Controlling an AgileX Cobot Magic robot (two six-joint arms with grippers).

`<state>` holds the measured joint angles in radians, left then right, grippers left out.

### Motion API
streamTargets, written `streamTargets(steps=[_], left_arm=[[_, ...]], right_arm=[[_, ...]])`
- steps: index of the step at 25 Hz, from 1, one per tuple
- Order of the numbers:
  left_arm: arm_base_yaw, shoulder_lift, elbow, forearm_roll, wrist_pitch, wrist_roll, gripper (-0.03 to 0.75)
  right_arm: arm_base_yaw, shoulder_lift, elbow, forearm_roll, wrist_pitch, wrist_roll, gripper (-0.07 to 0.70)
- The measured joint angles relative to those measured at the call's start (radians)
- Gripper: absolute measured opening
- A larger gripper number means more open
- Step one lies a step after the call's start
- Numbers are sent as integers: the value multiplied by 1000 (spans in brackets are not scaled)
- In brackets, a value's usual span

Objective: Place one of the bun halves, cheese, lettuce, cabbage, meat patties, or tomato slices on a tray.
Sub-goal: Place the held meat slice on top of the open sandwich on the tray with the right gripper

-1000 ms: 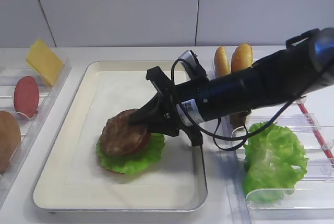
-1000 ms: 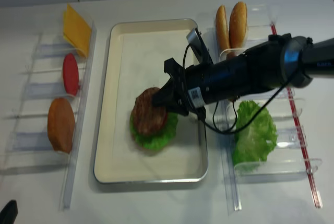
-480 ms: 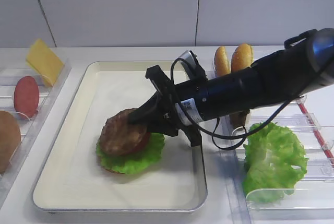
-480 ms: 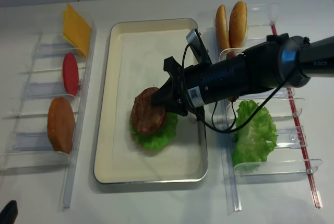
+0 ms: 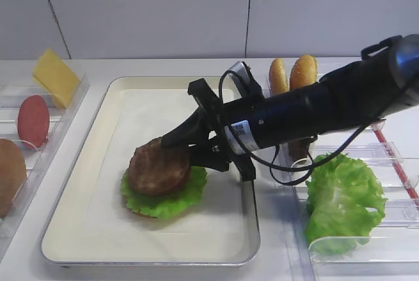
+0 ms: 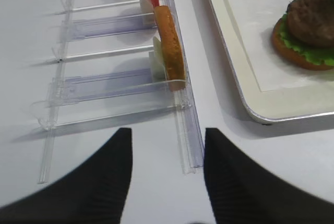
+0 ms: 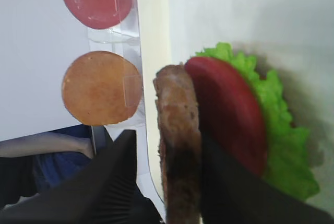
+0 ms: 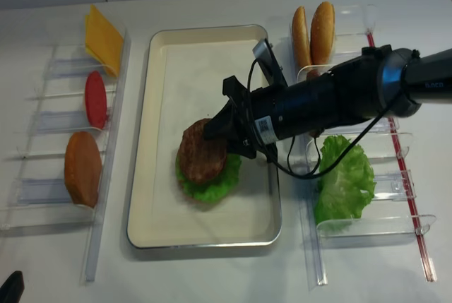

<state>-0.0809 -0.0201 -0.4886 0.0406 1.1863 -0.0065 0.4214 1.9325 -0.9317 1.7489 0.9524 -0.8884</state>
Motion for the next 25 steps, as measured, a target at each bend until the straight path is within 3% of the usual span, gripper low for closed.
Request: streamTargets(steps=[9, 19, 25], left_arm=[[0, 0, 0, 0, 0, 0, 328], [0, 0, 0, 0, 0, 0, 328], [0, 0, 0, 0, 0, 0, 328]], right_arm=[[-41, 0, 0, -23, 51, 2, 291], [-26, -3, -5, -51, 26, 28, 293], [-26, -3, -82, -228, -1, 153, 293]])
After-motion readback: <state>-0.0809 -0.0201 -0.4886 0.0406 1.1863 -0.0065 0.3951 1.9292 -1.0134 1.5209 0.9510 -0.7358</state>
